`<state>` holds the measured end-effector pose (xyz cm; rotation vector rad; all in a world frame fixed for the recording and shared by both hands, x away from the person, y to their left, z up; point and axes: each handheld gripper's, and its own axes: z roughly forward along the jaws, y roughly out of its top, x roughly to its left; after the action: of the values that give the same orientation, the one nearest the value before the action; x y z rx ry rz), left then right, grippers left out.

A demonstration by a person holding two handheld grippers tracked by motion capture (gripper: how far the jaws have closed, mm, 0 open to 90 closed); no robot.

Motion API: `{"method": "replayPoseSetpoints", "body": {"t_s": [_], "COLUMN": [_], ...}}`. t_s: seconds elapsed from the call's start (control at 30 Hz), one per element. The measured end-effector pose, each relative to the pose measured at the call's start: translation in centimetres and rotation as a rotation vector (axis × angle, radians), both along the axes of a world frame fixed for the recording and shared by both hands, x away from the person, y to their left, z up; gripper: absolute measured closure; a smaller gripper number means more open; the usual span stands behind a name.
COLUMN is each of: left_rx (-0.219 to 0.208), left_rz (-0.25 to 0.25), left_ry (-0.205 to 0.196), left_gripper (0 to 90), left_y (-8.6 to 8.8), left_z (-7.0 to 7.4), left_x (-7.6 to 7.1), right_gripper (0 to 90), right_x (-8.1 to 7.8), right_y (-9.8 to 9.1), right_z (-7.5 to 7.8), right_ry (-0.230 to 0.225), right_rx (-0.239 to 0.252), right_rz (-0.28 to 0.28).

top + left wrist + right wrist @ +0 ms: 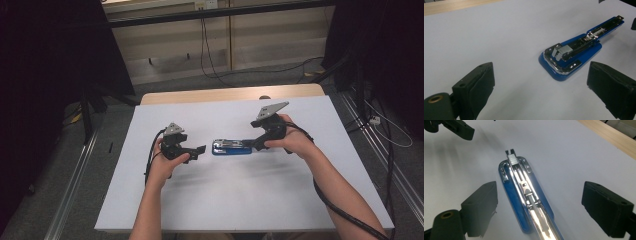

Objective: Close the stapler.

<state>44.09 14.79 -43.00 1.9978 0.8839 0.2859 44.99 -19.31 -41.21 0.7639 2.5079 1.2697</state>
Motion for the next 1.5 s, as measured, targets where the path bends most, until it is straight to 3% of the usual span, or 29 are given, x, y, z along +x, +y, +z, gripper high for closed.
{"method": "replayPoseSetpoints", "body": {"t_s": [0.3,0.4,0.47,0.57,0.7,0.97,1.17,1.27,1.37,1.43,1.5], "left_rx": [0.010,0.011,0.013,0.008,-0.003,0.006,-0.009,-0.006,-0.001,0.011,0.018], "left_rz": [-0.004,-0.005,-0.008,-0.013,-0.008,-0.004,-0.017,-0.026,-0.038,-0.058,-0.069], "left_ry": [0.002,0.004,0.006,0.000,0.001,-0.015,-0.006,0.000,0.004,-0.001,0.003], "left_gripper": [7.8,7.8,7.8,8.4,9.0,12.8,19.4,23.0,27.9,37.9,46.7], "left_y": [-0.3,-0.3,-0.3,-0.3,-0.4,-0.7,-1.0,-1.3,-1.5,-1.6,-1.8], "left_z": [0.0,-0.1,-0.1,0.0,0.1,0.2,0.2,0.2,0.1,-0.1,-0.2], "left_x": [-0.1,-0.1,-0.1,-0.1,-0.2,-0.2,-0.4,-0.5,-0.5,-0.5,-0.5], "right_gripper": [11.6,11.7,12.1,12.8,16.5,42.6,64.5,76.1,80.7,80.7,80.8], "right_x": [-1.2,-1.8,-2.1,-2.8,-3.8,-5.3,-6.0,-6.1,-6.0,-5.9,-5.9], "right_y": [-2.6,-3.5,-4.0,-4.6,-5.4,-6.7,-7.4,-7.6,-7.7,-7.8,-8.1], "right_z": [-0.1,-0.1,-0.1,0.0,0.0,0.0,-0.5,-0.9,-1.5,-1.8,-2.1], "right_ry": [-0.003,-0.024,-0.027,-0.058,-0.074,-0.071,-0.067,-0.043,-0.033,-0.039,-0.026], "right_rx": [0.019,0.015,0.026,-0.017,-0.015,-0.007,-0.037,-0.048,-0.086,-0.110,-0.095], "right_rz": [-0.123,-0.166,-0.178,-0.184,-0.210,-0.260,-0.316,-0.337,-0.364,-0.371,-0.372]}}
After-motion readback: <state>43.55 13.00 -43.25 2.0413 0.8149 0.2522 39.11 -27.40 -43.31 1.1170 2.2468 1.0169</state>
